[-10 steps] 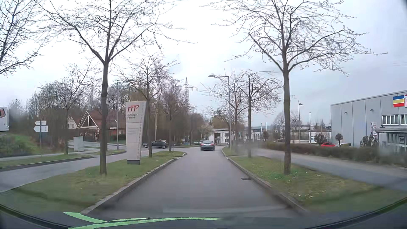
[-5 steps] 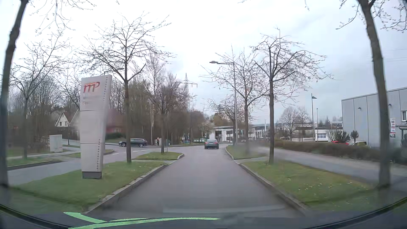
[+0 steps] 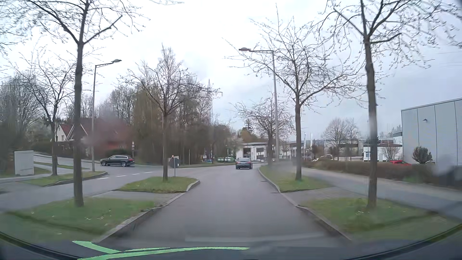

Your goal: Follow the waypoints while adhering to traffic rules and regulations

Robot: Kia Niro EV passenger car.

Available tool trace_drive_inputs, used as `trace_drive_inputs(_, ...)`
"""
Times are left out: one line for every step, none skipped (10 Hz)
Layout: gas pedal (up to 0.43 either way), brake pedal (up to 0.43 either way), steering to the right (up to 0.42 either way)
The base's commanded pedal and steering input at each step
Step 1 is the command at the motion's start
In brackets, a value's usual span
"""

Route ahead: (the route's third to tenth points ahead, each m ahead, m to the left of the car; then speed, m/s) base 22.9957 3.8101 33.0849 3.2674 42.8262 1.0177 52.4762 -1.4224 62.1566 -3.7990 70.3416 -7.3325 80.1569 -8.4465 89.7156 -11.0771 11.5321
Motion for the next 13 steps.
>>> trace_drive_inputs(0.11, 0.0, 0.006)
trace_drive_inputs(0.047, 0.0, 0.007)
trace_drive_inputs(0.0, 0.0, 0.007)
trace_drive_inputs(0.0, 0.0, 0.007)
trace_drive_inputs(0.0, 0.0, 0.007)
trace_drive_inputs(0.0, 0.0, 0.005)
trace_drive_inputs(0.0, 0.0, 0.005)
trace_drive_inputs(0.0, 0.0, 0.004)
trace_drive_inputs(0.0, 0.0, 0.005)
trace_drive_inputs(0.0, 0.0, 0.005)
trace_drive_inputs(0.0, 0.0, 0.005)
trace_drive_inputs(0.0, 0.0, 0.005)
trace_drive_inputs(0.0, 0.0, 0.005)
